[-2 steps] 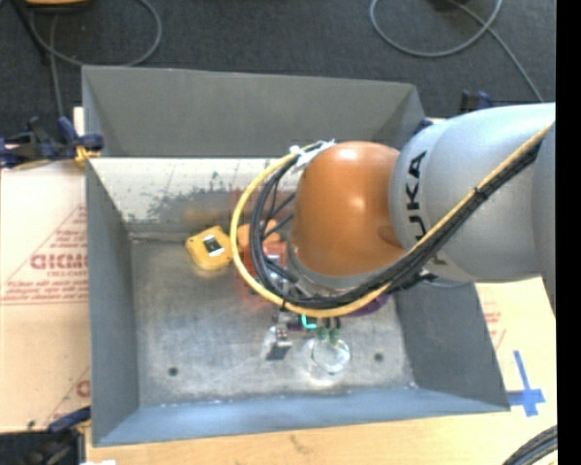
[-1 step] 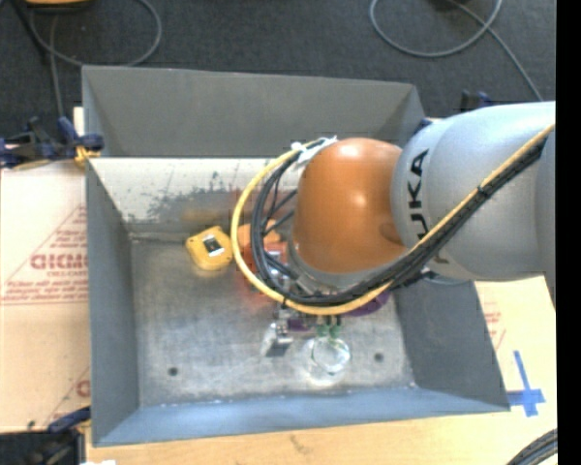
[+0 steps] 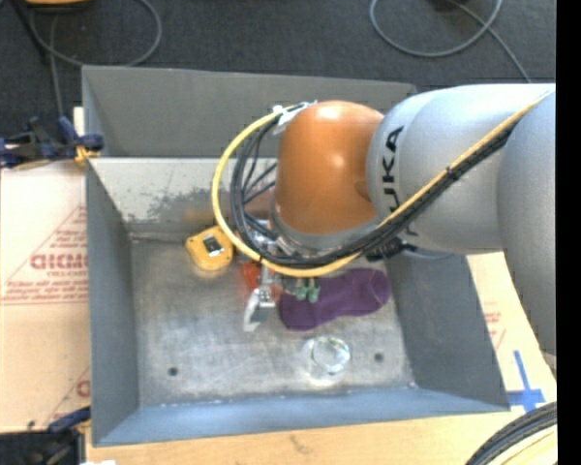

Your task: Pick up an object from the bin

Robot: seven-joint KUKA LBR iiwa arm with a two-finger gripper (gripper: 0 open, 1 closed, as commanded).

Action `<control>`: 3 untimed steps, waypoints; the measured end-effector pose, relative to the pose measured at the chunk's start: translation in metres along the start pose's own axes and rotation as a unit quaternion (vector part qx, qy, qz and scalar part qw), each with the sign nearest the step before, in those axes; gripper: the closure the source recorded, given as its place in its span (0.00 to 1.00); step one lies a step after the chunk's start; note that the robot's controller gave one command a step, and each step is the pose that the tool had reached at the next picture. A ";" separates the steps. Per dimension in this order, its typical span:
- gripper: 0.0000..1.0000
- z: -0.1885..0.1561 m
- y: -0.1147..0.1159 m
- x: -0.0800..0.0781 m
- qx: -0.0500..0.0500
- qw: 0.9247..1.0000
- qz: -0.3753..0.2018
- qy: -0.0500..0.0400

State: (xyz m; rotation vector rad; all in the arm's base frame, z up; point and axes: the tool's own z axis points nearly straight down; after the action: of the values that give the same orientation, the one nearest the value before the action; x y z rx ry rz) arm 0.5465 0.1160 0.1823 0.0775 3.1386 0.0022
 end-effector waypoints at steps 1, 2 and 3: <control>0.00 0.036 -0.033 -0.014 -0.001 1.000 -0.025 -0.004; 0.00 0.017 -0.051 -0.018 0.002 0.999 -0.046 0.006; 0.00 0.023 -0.041 -0.052 0.000 0.997 -0.072 -0.009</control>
Offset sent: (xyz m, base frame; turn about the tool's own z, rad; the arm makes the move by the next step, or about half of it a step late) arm 0.0338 -0.0477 0.0816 -0.1468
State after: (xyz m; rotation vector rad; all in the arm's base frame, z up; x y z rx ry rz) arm 0.5961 0.0726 0.1594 -0.1481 3.1175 0.0003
